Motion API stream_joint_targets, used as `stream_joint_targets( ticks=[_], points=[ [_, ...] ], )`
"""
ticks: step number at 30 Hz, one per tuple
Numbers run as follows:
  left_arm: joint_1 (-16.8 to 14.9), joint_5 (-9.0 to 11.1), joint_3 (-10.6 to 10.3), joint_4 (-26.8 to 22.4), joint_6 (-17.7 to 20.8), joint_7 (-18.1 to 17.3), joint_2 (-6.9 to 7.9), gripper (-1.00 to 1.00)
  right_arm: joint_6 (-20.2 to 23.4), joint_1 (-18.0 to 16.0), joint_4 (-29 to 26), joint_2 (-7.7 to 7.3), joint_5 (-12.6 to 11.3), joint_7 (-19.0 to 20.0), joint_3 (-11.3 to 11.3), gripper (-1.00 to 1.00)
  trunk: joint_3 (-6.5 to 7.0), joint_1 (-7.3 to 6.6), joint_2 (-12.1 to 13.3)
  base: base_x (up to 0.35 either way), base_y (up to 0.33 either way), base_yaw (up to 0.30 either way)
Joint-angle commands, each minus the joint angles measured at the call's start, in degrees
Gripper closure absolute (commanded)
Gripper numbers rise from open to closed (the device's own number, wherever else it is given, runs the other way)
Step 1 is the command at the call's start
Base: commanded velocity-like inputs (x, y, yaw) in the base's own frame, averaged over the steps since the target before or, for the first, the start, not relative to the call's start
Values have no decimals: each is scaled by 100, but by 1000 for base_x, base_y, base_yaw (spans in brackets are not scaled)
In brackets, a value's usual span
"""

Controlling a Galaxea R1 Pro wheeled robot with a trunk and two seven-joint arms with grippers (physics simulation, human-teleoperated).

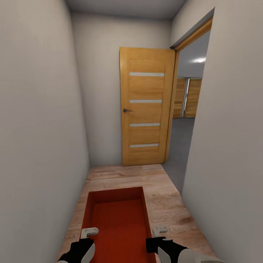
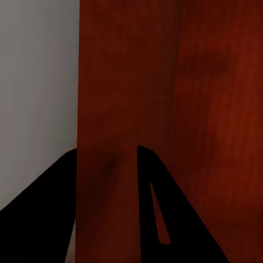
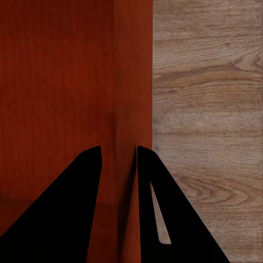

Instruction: Move the two storage containers from the living room to the garage. In the garage, place one container on the floor and stack the other container on top of it (either order is fine).

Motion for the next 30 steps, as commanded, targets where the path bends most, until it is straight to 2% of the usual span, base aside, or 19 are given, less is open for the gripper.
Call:
stream_joint_targets(
  ticks=[1, 22, 30],
  points=[
    [4, 262, -116, 4, -3, -151, 8, 100, 11, -12, -381, 2, 85, 85, -86, 100, -8, 3, -4, 344, 82, 0],
    [4, 262, -117, 8, -3, -151, 8, 100, 11, -12, -380, 2, 85, 85, -86, 100, -8, 3, -4, 344, 81, 0],
    [4, 262, -117, 8, -3, -153, 8, 100, 11, -12, -379, 2, 85, 85, -86, 100, -8, 3, -4, 344, 12, 0]
  ],
)
